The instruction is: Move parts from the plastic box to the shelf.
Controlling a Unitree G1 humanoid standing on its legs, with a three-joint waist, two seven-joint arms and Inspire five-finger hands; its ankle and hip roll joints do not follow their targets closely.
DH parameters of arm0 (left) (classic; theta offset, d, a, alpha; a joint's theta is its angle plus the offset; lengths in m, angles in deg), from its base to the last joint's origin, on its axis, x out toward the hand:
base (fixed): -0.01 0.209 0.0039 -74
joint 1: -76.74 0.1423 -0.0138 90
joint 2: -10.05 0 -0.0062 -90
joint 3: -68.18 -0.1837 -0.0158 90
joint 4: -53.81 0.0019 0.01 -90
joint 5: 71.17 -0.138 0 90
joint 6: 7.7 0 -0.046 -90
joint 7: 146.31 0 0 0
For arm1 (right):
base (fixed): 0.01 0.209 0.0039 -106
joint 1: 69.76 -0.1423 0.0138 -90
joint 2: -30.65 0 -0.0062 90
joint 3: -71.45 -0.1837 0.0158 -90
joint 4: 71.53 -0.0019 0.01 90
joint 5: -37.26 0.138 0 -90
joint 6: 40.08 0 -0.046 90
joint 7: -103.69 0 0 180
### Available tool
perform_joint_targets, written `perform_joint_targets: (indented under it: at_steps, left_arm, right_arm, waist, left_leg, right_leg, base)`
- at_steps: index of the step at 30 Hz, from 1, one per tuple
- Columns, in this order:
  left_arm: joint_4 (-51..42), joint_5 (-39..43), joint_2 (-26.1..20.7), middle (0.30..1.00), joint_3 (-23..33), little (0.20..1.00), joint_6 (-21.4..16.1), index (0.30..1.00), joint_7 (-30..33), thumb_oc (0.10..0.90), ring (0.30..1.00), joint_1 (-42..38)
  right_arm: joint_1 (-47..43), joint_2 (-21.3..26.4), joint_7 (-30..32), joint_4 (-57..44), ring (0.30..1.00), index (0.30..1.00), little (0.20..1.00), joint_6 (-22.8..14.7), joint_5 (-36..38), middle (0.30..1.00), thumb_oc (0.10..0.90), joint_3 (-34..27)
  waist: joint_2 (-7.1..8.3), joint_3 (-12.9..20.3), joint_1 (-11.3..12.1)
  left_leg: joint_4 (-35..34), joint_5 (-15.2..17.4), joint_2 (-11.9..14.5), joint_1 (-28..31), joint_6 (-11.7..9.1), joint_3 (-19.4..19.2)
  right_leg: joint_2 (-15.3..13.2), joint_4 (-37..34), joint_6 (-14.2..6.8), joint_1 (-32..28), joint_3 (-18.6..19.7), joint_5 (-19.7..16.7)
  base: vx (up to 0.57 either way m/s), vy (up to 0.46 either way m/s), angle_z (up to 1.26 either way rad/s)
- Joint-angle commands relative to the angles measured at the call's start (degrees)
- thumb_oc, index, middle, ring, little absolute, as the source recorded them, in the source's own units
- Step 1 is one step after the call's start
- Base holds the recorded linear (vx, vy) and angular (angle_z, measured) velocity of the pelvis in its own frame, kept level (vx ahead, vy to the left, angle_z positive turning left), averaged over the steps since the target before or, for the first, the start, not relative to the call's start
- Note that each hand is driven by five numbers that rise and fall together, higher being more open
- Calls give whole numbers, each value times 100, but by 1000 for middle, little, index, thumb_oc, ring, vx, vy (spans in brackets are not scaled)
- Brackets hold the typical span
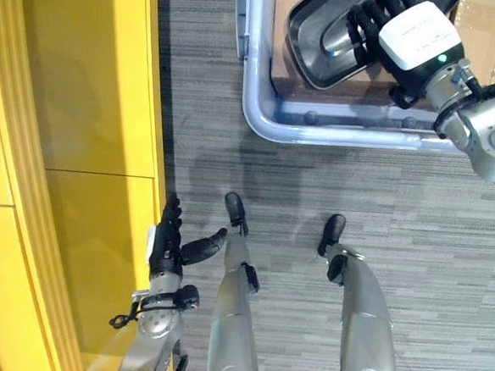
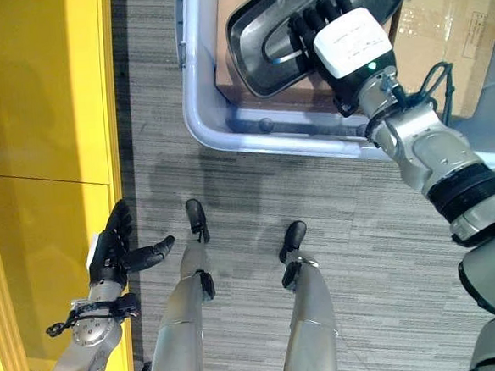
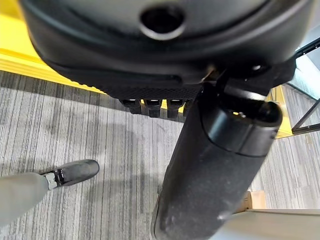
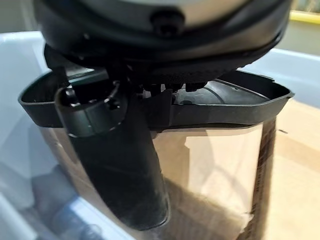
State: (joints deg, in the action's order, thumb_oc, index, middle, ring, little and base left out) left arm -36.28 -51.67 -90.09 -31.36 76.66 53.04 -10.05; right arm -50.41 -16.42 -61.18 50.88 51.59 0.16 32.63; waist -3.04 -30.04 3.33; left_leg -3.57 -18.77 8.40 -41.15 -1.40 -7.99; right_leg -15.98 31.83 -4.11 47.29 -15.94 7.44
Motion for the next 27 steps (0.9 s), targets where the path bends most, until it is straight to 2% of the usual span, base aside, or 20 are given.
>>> perform_joint_targets:
  at_steps: [1, 2, 3, 14, 22, 27]
  left_arm:
    - [-348, -60, -206, 1000, -71, 1000, -425, 1000, 58, 900, 1000, -36]
    - [-346, -59, -204, 1000, -70, 1000, -427, 1000, 58, 900, 1000, -37]
    - [-332, -55, -195, 1000, -83, 1000, -426, 1000, 59, 900, 1000, -53]
    - [-226, -32, -97, 1000, -158, 1000, -425, 1000, 89, 900, 1000, -195]
    - [-183, -61, -21, 1000, -158, 1000, -387, 1000, 150, 900, 1000, -283]
    - [-186, -112, -37, 1000, -88, 1000, -341, 1000, 140, 900, 1000, -294]
  right_arm:
    - [-820, 435, 145, 547, 1000, 1000, 1000, 184, -99, 1000, 900, 361]
    - [-830, 430, 150, 558, 918, 918, 918, 181, -97, 918, 841, 371]
    - [-829, 390, 131, 658, 300, 300, 300, 181, -72, 300, 400, 402]
    - [-253, 38, -3, 938, 300, 300, 300, 156, 57, 300, 400, 168]
    - [408, -42, 202, 442, 300, 300, 300, 186, -84, 300, 400, -412]
    - [847, 151, 304, -264, 300, 300, 300, 154, -158, 300, 400, -824]
  waist:
    - [-66, 25, 83]
    - [-67, 25, 82]
    - [-72, 25, 84]
    - [-112, 25, 77]
    - [-102, 25, 13]
    - [-18, 25, -75]
  left_leg:
    - [-103, 768, 463, 944, -779, 182]
    - [-103, 768, 463, 943, -779, 182]
    - [-121, 763, 462, 926, -777, 179]
    - [-123, 799, 423, 860, -733, 173]
    - [-86, 879, 370, 957, -686, 163]
    - [33, 950, 356, 1075, -672, 186]
  right_leg:
    - [35, -1426, -468, -731, -67, -714]
    - [35, -1424, -467, -728, -66, -714]
    - [39, -1432, -468, -711, -66, -717]
    - [22, -1395, -477, -574, -49, -719]
    - [-19, -1380, -492, -660, -37, -709]
    - [-29, -1409, -499, -885, -52, -725]
  base:
    - [0, 0, 0]
    - [0, 0, 0]
    - [0, 0, 0]
    - [17, 2, -2]
    - [0, 0, 0]
    - [-14, 7, 4]
